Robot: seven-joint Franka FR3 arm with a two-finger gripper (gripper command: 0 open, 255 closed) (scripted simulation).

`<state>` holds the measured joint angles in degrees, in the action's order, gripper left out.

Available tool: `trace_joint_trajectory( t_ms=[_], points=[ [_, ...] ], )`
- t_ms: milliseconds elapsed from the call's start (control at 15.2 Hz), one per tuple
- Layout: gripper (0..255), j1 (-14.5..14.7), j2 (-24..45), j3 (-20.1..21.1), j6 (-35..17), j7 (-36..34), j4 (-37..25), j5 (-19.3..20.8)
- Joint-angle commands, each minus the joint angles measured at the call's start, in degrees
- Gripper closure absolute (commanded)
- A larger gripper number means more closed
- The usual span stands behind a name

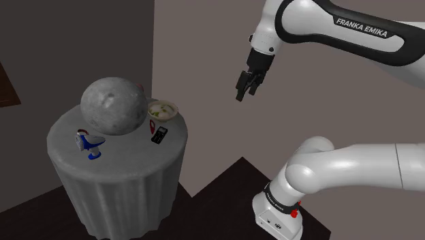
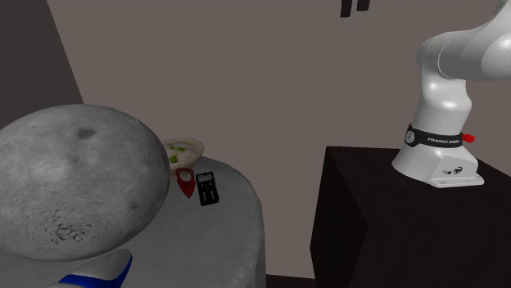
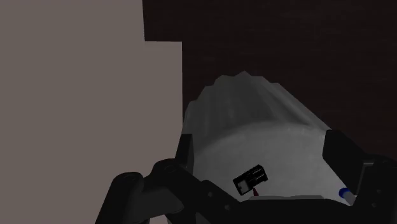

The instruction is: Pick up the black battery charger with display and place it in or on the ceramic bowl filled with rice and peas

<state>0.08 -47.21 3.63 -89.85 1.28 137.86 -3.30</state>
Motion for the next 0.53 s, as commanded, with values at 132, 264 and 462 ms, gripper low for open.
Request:
trace_joint_trajectory(
  t_ms=[132, 264, 462],
  points=[
    [0, -0.40, 1.54, 2.08, -3.72, -3.85, 1.94, -1.46],
    [0, -0.81, 3.54, 4.18, -7.55, -7.65, 3.50, -2.83],
    [0, -1.51, 7.36, 7.35, -13.46, -13.29, 5.14, -4.62]
  ],
)
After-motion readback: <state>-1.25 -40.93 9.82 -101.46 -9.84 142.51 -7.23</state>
